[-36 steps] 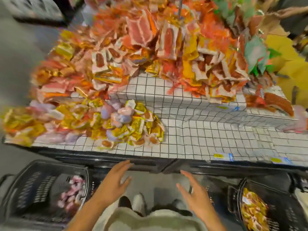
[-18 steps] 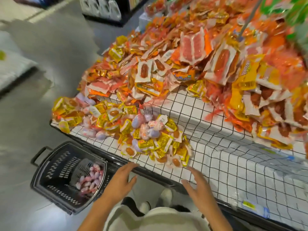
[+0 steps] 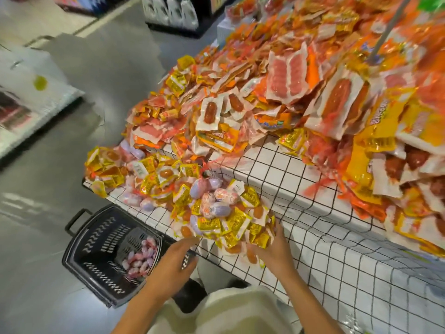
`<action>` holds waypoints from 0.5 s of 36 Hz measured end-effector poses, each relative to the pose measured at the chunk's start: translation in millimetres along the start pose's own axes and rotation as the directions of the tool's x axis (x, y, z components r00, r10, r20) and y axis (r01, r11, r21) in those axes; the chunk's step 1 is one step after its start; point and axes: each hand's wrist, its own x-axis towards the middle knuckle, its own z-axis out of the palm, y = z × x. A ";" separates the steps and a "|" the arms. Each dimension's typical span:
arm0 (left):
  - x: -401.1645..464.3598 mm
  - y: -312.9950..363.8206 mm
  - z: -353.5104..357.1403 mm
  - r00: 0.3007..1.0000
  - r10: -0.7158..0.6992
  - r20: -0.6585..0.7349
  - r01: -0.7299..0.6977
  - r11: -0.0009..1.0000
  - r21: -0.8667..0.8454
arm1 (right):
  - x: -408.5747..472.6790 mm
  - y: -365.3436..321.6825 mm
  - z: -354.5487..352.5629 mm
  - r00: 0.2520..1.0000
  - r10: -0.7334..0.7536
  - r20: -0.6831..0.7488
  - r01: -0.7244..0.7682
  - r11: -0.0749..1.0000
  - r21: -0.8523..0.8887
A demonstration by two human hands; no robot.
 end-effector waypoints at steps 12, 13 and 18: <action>31.8 -12.5 -39.3 0.975 0.168 0.148 -0.167 0.986 -0.022 | -43.5 -6.0 27.3 0.930 0.325 -0.173 -0.201 0.842 0.500; 34.1 -14.7 -43.4 0.970 0.183 0.161 -0.183 0.983 -0.015 | -48.5 -9.3 29.5 0.928 0.322 -0.187 -0.189 0.840 0.509; 45.6 -29.1 -53.3 0.940 0.260 0.222 -0.253 0.965 -0.060 | -73.6 -24.8 37.9 0.909 0.336 -0.246 -0.122 0.779 0.615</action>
